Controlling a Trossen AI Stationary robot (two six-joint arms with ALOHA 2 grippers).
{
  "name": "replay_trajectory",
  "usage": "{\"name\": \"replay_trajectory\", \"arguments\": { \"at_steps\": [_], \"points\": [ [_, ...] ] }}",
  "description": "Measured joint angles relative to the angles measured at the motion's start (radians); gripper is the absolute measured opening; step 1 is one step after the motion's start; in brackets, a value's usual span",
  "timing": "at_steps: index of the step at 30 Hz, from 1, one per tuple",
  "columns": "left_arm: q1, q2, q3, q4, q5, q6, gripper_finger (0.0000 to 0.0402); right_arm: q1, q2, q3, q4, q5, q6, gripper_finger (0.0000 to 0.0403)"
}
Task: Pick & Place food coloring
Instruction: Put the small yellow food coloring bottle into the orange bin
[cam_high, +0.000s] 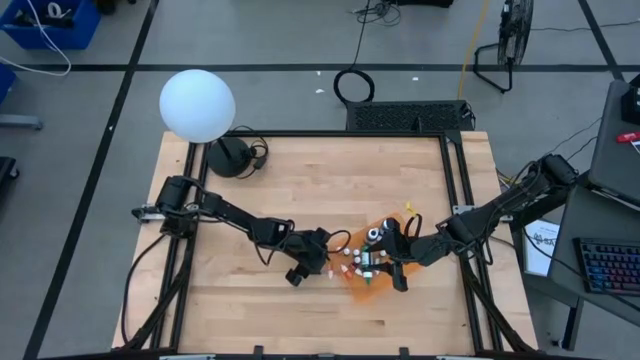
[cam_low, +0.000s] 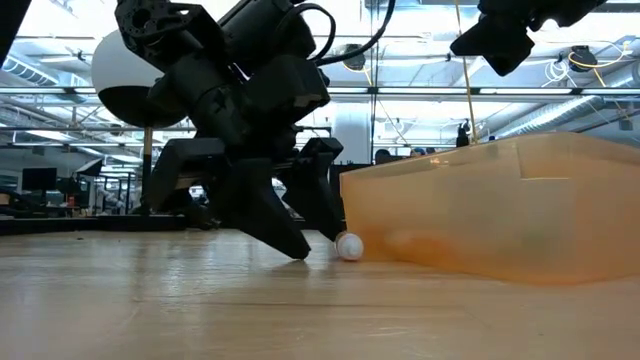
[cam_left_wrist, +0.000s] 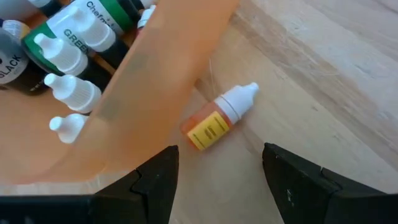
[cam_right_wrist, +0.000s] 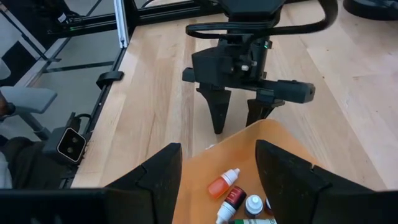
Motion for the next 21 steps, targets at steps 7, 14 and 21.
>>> {"name": "replay_trajectory", "arguments": {
  "at_steps": [7, 14, 21],
  "points": [
    [0.000, 0.000, 0.000, 0.001, 0.001, -0.008, 0.0234, 0.000, 0.000, 0.000, 0.003, 0.000, -0.004, 0.0191],
    [-0.002, 0.001, 0.001, 0.038, 0.053, -0.050, 0.0234, 0.000, 0.000, 0.000, 0.003, 0.000, -0.004, 0.0191],
    [-0.002, 0.002, 0.001, -0.057, 0.156, -0.115, 0.0234, 0.000, 0.000, 0.000, 0.003, 0.000, -0.005, 0.0190]
  ]
}}
